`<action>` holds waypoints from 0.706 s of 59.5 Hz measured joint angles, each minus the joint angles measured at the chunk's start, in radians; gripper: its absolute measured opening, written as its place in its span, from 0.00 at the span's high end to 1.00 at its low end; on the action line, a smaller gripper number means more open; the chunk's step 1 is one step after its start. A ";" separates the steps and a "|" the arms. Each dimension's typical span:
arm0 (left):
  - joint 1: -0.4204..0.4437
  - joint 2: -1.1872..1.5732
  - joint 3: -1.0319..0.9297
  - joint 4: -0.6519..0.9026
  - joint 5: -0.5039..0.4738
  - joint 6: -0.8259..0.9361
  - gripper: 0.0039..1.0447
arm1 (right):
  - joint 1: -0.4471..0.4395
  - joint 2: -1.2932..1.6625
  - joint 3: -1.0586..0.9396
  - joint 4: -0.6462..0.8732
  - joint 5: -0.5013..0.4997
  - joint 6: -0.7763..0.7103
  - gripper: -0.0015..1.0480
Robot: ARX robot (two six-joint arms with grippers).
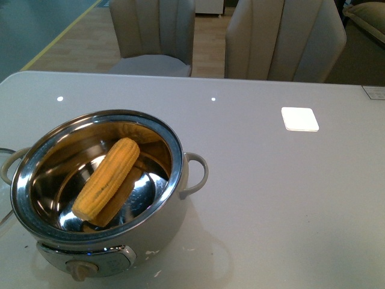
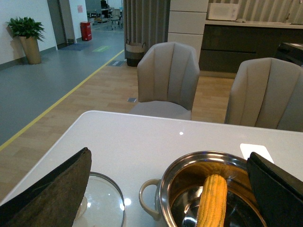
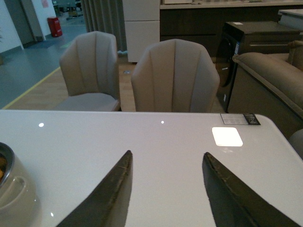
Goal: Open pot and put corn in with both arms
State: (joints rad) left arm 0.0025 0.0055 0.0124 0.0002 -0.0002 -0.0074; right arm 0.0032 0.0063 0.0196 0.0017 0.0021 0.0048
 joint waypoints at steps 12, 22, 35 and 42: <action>0.000 0.000 0.000 0.000 0.000 0.000 0.06 | 0.000 0.000 0.000 0.000 0.000 0.000 0.10; 0.000 0.000 0.000 0.000 0.000 0.000 0.06 | 0.000 0.000 0.000 0.000 0.000 0.000 0.08; 0.000 0.000 0.000 0.000 0.000 0.000 0.06 | 0.000 0.000 0.000 0.000 0.000 0.000 0.08; 0.000 0.000 0.000 0.000 0.000 0.000 0.06 | 0.000 0.000 0.000 0.000 0.000 0.000 0.08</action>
State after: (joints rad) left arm 0.0025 0.0055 0.0124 0.0002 -0.0002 -0.0074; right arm 0.0032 0.0059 0.0196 0.0017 0.0021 0.0048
